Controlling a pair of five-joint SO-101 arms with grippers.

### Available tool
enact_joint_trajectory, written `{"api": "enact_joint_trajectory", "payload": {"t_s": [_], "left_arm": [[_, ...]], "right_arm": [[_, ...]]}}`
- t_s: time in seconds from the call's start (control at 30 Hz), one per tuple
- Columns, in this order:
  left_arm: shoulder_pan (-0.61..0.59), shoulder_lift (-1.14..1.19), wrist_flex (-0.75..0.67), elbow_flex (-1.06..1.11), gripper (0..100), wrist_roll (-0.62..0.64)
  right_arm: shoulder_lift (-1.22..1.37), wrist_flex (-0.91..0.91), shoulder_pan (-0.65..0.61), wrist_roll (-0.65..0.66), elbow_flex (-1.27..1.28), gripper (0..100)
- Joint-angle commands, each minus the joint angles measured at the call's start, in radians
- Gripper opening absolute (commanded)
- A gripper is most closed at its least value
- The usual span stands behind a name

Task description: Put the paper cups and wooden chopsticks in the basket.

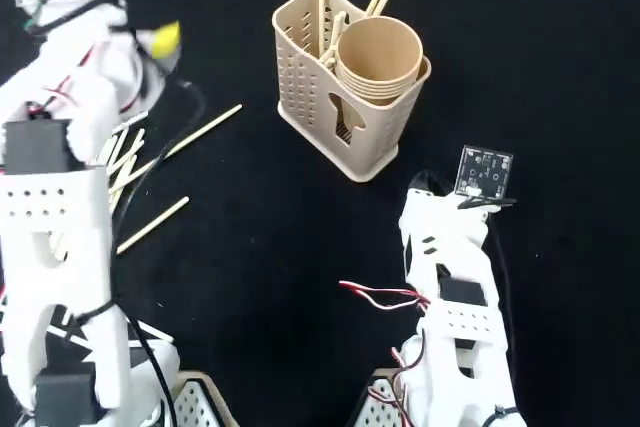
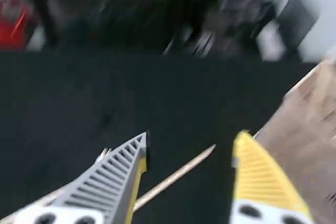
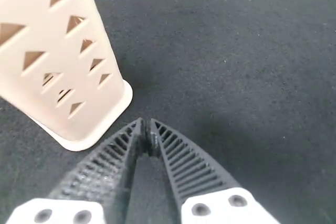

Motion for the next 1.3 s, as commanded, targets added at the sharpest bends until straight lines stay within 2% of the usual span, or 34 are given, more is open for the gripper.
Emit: {"api": "enact_joint_trajectory", "payload": {"t_s": [0.0,0.17,0.27,0.4,0.5,0.77,0.9,1.07,1.27], "left_arm": [[-0.065,-0.025,0.104,0.108,31,-0.199],[-0.077,-0.025,0.095,0.407,31,-0.47],[-0.077,-0.025,-0.005,0.587,31,-0.597],[-0.07,-0.023,-0.221,0.799,31,-0.669],[-0.065,-0.023,-0.287,0.868,31,-0.715],[-0.065,0.011,-0.29,0.858,31,-0.743],[-0.07,0.17,-0.273,0.759,31,-0.74],[-0.073,0.381,-0.163,0.584,31,-0.741],[-0.073,0.497,-0.158,0.463,31,-0.779]], "right_arm": [[-0.022,-0.017,-0.009,0.005,-0.005,1.3],[-0.022,-0.017,-0.009,0.005,-0.005,1.3],[-0.022,-0.017,-0.009,0.005,-0.005,1.3],[-0.022,-0.017,-0.009,0.005,-0.005,1.3],[-0.021,-0.017,-0.009,0.005,-0.004,1.3],[-0.021,-0.017,-0.009,0.005,-0.004,1.3],[-0.022,-0.017,-0.009,0.005,0.001,1.3],[-0.022,-0.017,-0.009,0.005,0.002,1.4],[-0.022,-0.017,-0.009,0.005,0.002,1.5]]}}
